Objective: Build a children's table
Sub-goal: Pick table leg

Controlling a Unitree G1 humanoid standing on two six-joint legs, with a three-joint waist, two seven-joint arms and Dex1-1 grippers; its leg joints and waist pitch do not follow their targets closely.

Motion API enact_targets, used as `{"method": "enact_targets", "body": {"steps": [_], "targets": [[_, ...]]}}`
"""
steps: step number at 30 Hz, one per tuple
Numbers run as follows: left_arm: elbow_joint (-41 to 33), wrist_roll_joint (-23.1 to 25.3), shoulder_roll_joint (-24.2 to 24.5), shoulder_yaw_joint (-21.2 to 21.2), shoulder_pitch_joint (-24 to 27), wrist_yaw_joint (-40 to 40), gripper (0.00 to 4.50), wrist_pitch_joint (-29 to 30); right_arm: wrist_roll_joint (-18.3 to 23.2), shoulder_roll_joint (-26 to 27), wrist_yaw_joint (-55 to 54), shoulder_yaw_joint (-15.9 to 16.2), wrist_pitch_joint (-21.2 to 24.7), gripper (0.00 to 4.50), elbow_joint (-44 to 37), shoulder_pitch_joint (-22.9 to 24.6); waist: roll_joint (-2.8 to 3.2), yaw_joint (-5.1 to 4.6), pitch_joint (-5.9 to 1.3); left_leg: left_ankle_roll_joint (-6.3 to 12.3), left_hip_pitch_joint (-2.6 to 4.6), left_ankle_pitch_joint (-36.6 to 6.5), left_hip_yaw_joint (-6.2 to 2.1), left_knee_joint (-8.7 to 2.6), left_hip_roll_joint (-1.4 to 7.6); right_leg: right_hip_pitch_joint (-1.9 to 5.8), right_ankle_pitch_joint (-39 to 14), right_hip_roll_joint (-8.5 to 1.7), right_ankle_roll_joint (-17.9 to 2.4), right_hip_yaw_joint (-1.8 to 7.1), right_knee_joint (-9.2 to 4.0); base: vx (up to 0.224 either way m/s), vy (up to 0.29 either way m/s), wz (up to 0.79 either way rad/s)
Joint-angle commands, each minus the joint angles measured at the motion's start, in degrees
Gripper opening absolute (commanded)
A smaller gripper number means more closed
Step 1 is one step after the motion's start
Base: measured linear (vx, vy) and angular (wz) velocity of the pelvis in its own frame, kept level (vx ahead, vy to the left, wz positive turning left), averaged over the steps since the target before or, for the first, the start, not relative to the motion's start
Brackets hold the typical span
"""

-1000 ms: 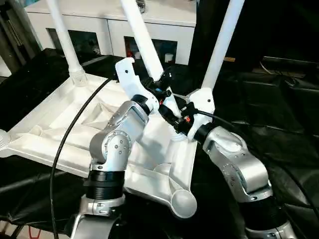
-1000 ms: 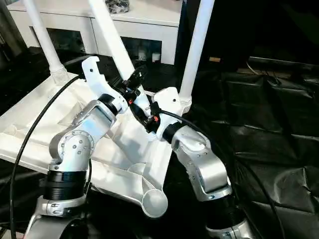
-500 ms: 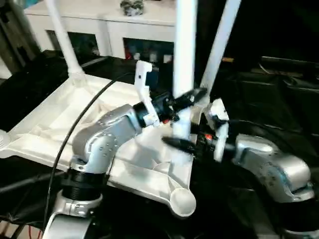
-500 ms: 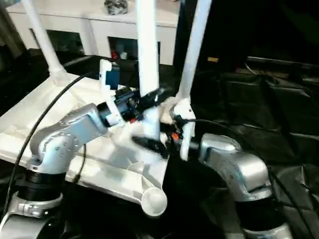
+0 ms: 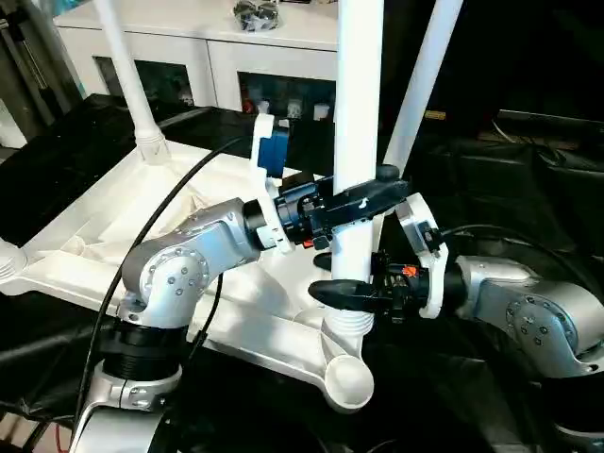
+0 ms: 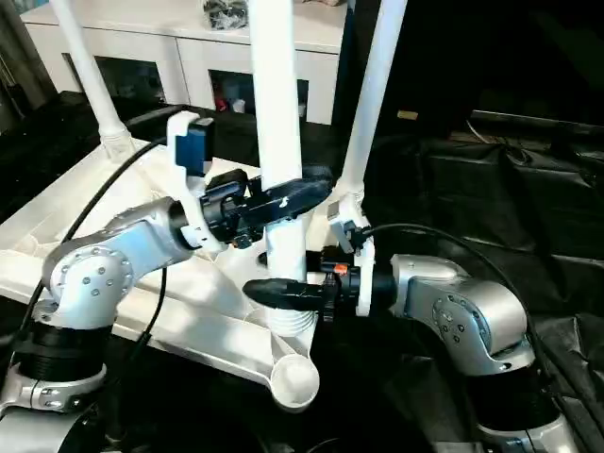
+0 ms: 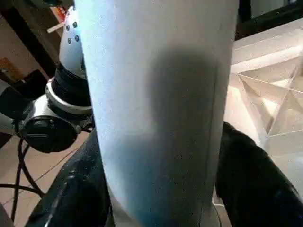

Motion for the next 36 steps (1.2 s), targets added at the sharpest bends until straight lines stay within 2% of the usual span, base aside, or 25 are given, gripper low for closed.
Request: {"method": "enact_targets", "body": {"steps": [1,2,3,6,16,17,18,20,21,22,26,27,28,30,33,34,35,36], "targets": [[-1.9,-1.5,0.2,0.2,0.4,-1.1,1.88,1.0,0.0,-0.9,-0.5,-0.8,0.8,2.57,0.0,-0.7,-0.52,0.25,-3.8,0.24,0.98,-5.8,-0.67,-3.67,2.43,2.62,-4.4,-3.88,-12.4,1.83,-3.96,0.0,0.0,0.0],[-1.9,-1.6,0.2,0.3,0.4,-1.0,1.88,1.0,0.1,-0.8,-0.5,-0.8,0.9,2.34,0.0,-0.7,-0.49,0.31,-3.81,0.13,0.98,-5.9,-0.68,-3.67,2.45,2.59,-4.8,-3.89,-12.2,1.84,-3.96,0.0,0.0,0.0],[-1.9,-1.4,0.1,0.3,0.5,-0.7,1.88,0.9,0.1,-0.6,-0.7,-0.8,0.9,2.34,-0.1,-0.6,-0.66,0.34,-3.83,0.05,0.96,-5.7,-0.67,-3.7,2.45,2.62,-4.7,-3.88,-12.1,1.85,-3.95,0.0,0.0,0.0],[-1.9,-1.4,-0.1,0.6,0.7,-0.3,1.88,0.8,0.2,-0.2,-1.2,-0.8,0.9,2.12,-0.5,-0.3,-0.62,0.48,-3.85,-0.01,0.94,-5.3,-0.66,-3.68,2.44,2.6,-4.4,-3.92,-11.9,1.86,-3.9,0.0,0.0,0.0],[-3.3,-3.3,-0.9,1.4,2.1,1.0,1.88,1.4,0.4,2.2,-4.5,-1.2,0.7,2.02,-1.6,0.4,-0.56,0.74,-3.91,-0.39,0.97,-5.4,-0.68,-3.7,2.44,2.49,-4.3,-3.89,-11.5,1.85,-3.84,0.0,0.0,0.0],[-2.8,0.1,-1.7,1.2,2.4,4.0,1.88,-1.0,-0.2,3.2,-6.0,-1.1,0.2,2.0,-1.8,0.7,-1.62,0.64,-3.84,-0.11,0.9,-5.3,-0.54,-3.77,2.41,2.59,-4.5,-3.83,-11.3,1.83,-4.0,0.0,0.0,0.0],[-2.3,1.8,-2.1,1.2,2.4,5.7,2.23,-2.1,-0.7,3.7,-6.9,-1.0,-0.2,2.0,-1.9,0.7,-0.98,0.75,-3.75,-0.4,0.9,-5.4,-0.66,-3.81,2.54,2.39,-5.3,-3.96,-10.9,1.86,-4.01,0.0,0.0,0.0],[-1.9,4.6,-2.2,0.6,2.5,7.3,2.58,-3.7,-2.7,5.0,-9.4,-0.6,-1.3,1.98,-1.2,0.7,-1.15,0.74,-3.74,-0.76,0.92,-5.8,-0.7,-3.91,2.6,2.33,-6.4,-4.06,-10.2,1.9,-4.16,0.0,0.0,0.0],[-1.7,5.9,-2.4,0.5,2.5,8.6,2.58,-4.2,-3.9,5.5,-10.8,-0.3,-2.0,1.98,-0.7,0.6,-0.96,0.63,-3.77,-1.21,1.04,-6.0,-0.73,-3.96,2.64,2.22,-6.7,-4.01,-9.9,1.9,-4.2,0.0,0.0,0.0],[-1.6,6.7,-2.5,0.4,2.4,9.6,2.6,-4.6,-4.6,5.9,-11.6,-0.1,-2.4,1.97,-0.3,0.6,-1.05,0.52,-3.75,-1.37,1.03,-6.3,-0.73,-3.98,2.59,2.24,-6.9,-3.98,-9.7,1.87,-4.24,0.0,0.0,0.0],[2.2,16.2,-5.1,1.3,0.0,24.5,2.89,-8.0,-7.8,8.4,-16.0,0.4,-4.4,1.96,1.4,0.2,-1.18,0.5,-3.8,-2.11,1.07,-6.3,-0.73,-3.92,2.57,2.31,-5.7,-3.92,-8.9,1.96,-4.25,0.0,0.0,0.0],[2.8,16.7,-5.5,1.7,-0.4,26.3,2.89,-7.9,-8.1,8.8,-16.8,0.4,-4.6,1.96,1.7,0.0,-1.22,0.57,-3.88,-2.09,1.15,-6.2,-0.72,-3.82,2.5,2.32,-5.5,-3.95,-8.9,1.97,-4.25,0.0,0.0,0.0],[2.8,16.7,-5.5,1.7,-0.4,26.3,2.89,-7.9,-8.1,8.8,-16.8,0.4,-4.6,1.96,1.7,0.0,-1.26,0.58,-3.91,-1.96,0.88,-5.3,-0.85,-3.9,2.46,2.62,-4.5,-4.0,-9.1,1.92,-4.03,0.0,0.0,0.0],[4.1,17.3,-8.6,4.6,-1.7,32.1,2.75,-9.0,-9.2,10.7,-18.8,0.8,-5.4,1.96,1.9,-0.8,-1.37,0.58,-3.97,-1.83,0.78,-4.5,-0.78,-3.73,2.36,2.61,-2.9,-3.92,-9.3,1.87,-3.91,0.0,0.0,0.0],[4.4,17.2,-9.8,5.4,-2.1,33.3,2.56,-9.7,-9.8,11.4,-19.4,1.4,-5.8,1.96,1.8,-1.2,-1.4,0.6,-4.0,-1.17,0.69,-3.9,-0.8,-3.66,2.32,2.7,-1.8,-3.96,-9.7,1.85,-3.82,0.0,0.0,0.0],[4.3,15.7,-11.3,6.2,-2.3,33.3,2.53,-10.0,-10.5,12.0,-19.8,1.8,-6.4,1.96,2.2,-1.6,-1.38,0.64,-3.95,-0.92,0.76,-4.2,-0.76,-3.66,2.35,2.62,-2.1,-3.96,-9.8,1.86,-3.9,0.0,0.0,0.0],[4.1,15.3,-11.6,6.2,-2.4,33.1,2.29,-10.0,-11.0,12.2,-20.1,2.1,-6.7,1.96,2.4,-1.9,-1.4,0.62,-3.96,-0.93,0.7,-4.1,-0.72,-3.63,2.34,2.65,-2.0,-3.99,-10.0,1.86,-3.9,0.0,0.0,0.0],[3.9,15.0,-11.8,6.1,-2.3,33.0,2.29,-9.8,-11.4,12.2,-20.4,2.3,-6.9,1.96,2.6,-2.1,-1.48,0.59,-3.93,-0.88,0.71,-4.2,-0.72,-3.66,2.36,2.64,-2.1,-4.0,-10.1,1.87,-3.95,0.0,0.0,0.0]]}}
